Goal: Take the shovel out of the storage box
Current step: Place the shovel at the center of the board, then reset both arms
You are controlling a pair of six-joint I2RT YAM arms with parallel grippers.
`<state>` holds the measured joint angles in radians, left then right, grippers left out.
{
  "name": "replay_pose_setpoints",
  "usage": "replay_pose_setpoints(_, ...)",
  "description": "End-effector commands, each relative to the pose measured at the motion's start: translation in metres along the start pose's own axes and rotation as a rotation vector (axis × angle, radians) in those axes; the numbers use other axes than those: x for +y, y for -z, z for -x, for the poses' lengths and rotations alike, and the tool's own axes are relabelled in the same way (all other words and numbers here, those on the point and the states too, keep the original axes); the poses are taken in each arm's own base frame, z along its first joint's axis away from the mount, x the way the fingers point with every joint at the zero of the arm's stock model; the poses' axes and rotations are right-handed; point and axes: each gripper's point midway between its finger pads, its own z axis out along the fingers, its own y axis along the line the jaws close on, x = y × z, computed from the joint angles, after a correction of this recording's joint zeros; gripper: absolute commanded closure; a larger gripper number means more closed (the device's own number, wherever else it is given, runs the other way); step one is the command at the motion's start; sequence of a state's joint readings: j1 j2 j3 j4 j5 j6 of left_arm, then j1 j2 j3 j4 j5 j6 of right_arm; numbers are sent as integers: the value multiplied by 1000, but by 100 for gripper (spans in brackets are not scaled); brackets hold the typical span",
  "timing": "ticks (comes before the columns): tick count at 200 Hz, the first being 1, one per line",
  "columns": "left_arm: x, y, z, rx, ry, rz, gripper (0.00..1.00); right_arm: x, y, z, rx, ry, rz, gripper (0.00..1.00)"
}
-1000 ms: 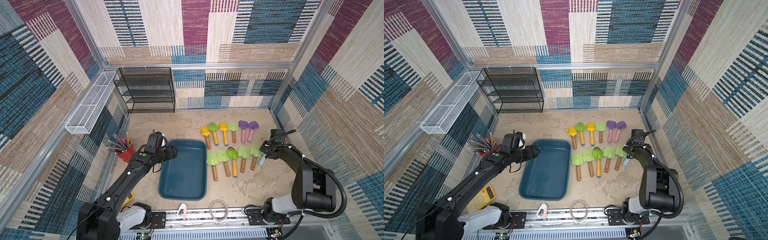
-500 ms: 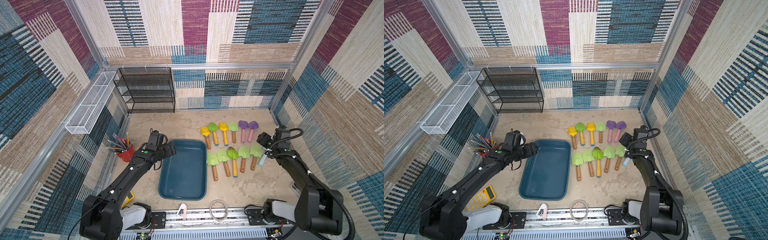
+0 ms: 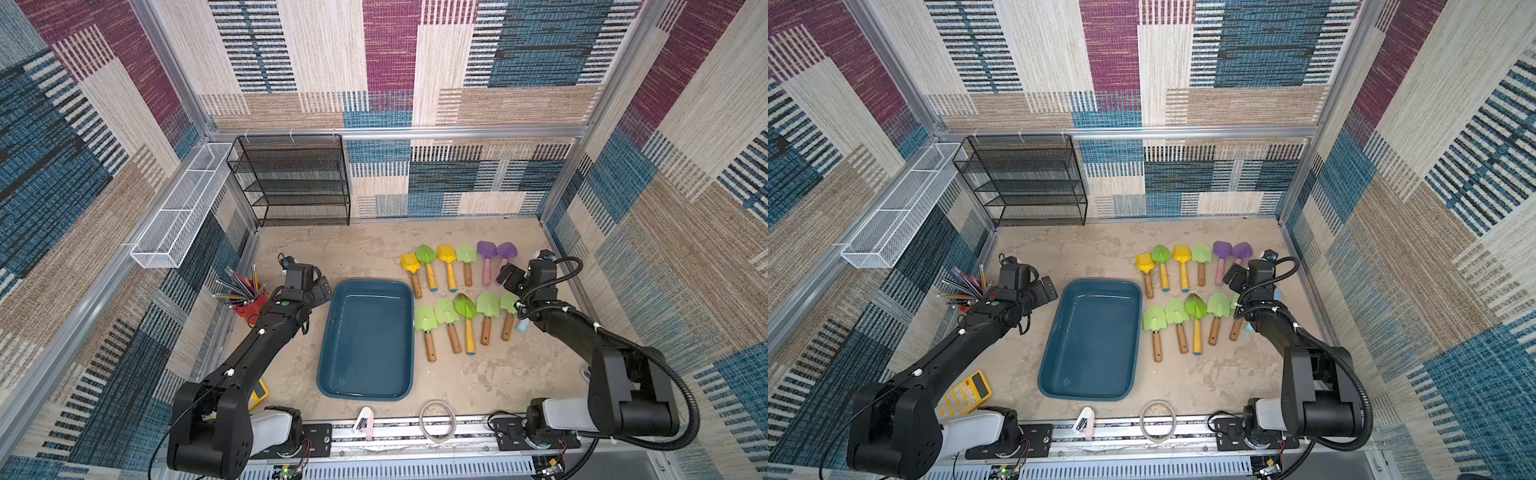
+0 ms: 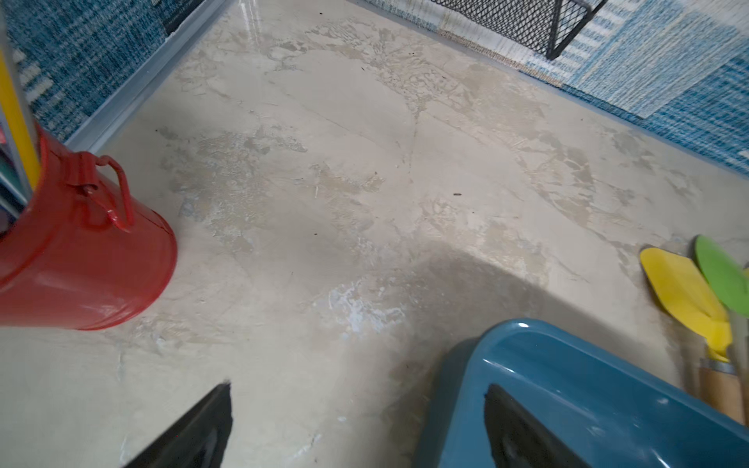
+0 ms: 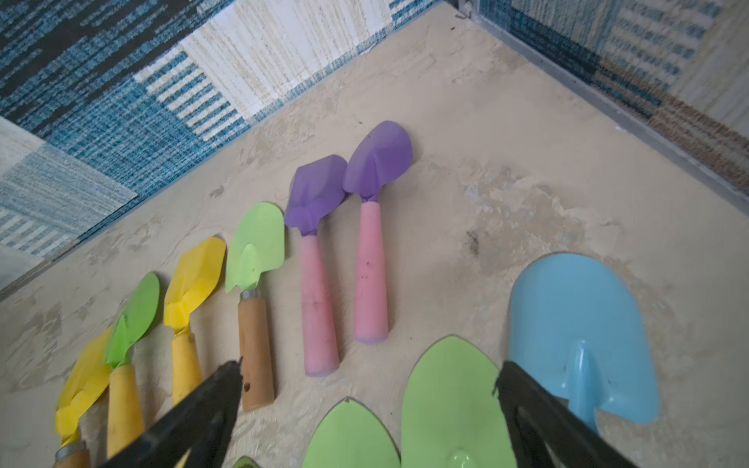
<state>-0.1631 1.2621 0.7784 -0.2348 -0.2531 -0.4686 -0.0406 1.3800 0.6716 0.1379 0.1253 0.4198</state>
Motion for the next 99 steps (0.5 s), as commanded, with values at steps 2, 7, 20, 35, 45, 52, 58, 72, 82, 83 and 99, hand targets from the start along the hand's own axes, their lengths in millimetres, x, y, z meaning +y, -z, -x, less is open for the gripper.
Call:
replay_pose_setpoints(2, 15, -1, 29, -156, -32, 68, 1, -4, 1, 23, -104, 61, -42, 1)
replay_pose_setpoints(7, 21, 0, 31, -168, -30, 92, 1, -4, 1, 24, -112, 68, -46, 1)
replay_pose_setpoints(20, 31, -3, 34, -191, -42, 119, 1, -3, 5, 28, -143, 87, -33, 2)
replay_pose_setpoints(35, 36, -8, 35, -226, -81, 115, 1, -1, 11, 30, -189, 102, -4, 2)
replay_pose_setpoints(45, 37, -12, 34, -245, -102, 96, 1, 1, 14, 30, -213, 117, 12, 2)
replay_pose_setpoints(52, 37, -15, 33, -257, -118, 86, 1, 1, 15, 30, -225, 128, 22, 2)
replay_pose_setpoints(58, 39, -17, 32, -269, -117, 79, 1, 2, 17, 30, -236, 136, 30, 2)
replay_pose_setpoints(72, 36, -23, 27, -293, -135, 22, 1, 10, 20, 28, -252, 161, 87, 3)
replay_pose_setpoints(82, 35, -28, 24, -312, -149, -9, 1, 14, 22, 28, -274, 169, 116, 4)
replay_pose_setpoints(83, 35, -28, 24, -314, -151, -13, 1, 14, 23, 28, -276, 170, 119, 4)
replay_pose_setpoints(99, 36, -39, 18, -304, -179, -39, 1, 13, 25, 28, -313, 200, 121, 4)
